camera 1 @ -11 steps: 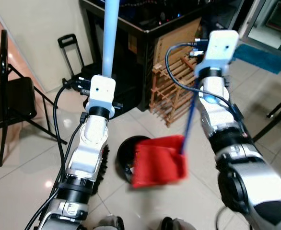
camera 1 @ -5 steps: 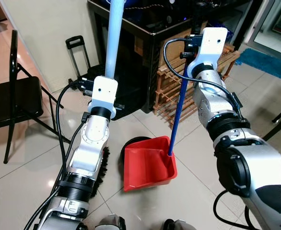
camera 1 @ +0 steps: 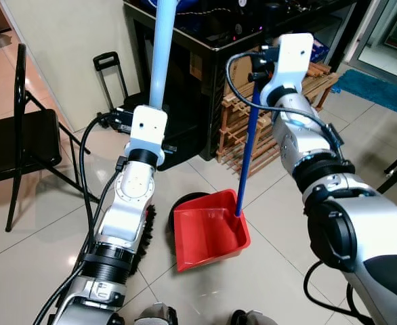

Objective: Sweep floor

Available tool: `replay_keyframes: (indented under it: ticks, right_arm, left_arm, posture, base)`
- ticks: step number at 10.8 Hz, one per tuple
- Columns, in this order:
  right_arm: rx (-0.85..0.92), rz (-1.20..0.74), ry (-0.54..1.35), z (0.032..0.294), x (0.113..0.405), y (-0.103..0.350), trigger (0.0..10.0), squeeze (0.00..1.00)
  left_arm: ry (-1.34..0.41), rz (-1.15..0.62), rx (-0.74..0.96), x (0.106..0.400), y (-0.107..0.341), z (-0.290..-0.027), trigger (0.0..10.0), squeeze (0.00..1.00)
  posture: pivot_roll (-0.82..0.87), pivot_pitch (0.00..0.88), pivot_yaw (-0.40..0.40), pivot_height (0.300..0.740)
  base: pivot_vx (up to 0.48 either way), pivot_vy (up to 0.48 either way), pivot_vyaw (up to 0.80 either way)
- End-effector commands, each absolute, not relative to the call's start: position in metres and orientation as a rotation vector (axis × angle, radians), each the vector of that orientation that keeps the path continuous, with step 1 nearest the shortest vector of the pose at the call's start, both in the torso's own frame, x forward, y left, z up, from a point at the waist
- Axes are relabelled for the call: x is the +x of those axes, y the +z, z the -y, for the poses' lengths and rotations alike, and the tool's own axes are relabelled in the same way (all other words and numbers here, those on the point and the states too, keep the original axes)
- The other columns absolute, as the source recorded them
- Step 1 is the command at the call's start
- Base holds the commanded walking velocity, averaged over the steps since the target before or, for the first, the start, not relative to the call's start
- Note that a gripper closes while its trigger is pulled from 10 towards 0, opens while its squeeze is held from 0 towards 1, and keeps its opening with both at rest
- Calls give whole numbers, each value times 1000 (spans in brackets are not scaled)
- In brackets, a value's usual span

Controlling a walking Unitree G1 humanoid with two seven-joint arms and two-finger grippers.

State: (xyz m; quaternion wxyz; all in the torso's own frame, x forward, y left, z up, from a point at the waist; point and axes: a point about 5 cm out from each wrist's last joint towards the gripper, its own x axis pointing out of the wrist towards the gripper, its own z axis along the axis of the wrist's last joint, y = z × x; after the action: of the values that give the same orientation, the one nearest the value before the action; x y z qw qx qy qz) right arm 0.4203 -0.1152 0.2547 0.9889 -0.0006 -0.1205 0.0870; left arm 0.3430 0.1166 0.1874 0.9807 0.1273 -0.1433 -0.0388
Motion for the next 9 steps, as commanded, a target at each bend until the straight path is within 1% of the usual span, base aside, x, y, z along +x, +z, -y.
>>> replay_keyframes:
  ticks: [1, 3, 5, 9]
  right_arm:
    - [-18, 238, 208, 111, 422, 263, 10000, 0]
    - [-66, 229, 251, 110, 423, 268, 10000, 0]
    - [-151, 182, 302, 109, 423, 264, 10000, 0]
    - [-211, 144, 339, 112, 424, 262, 10000, 0]
  left_arm:
    - [-96, 341, 268, 345, 199, -113, 10000, 0]
    - [-97, 339, 270, 345, 199, -114, 10000, 0]
    - [-100, 336, 273, 345, 198, -114, 10000, 0]
    - [-109, 330, 279, 345, 197, -113, 10000, 0]
  posture:
    - [109, 34, 27, 740]
    - [107, 35, 24, 740]
    - [105, 33, 19, 740]
    - [100, 34, 16, 740]
  base:
    - [0, 0, 0]
    - [0, 0, 0]
    - [0, 0, 0]
    - [0, 0, 0]
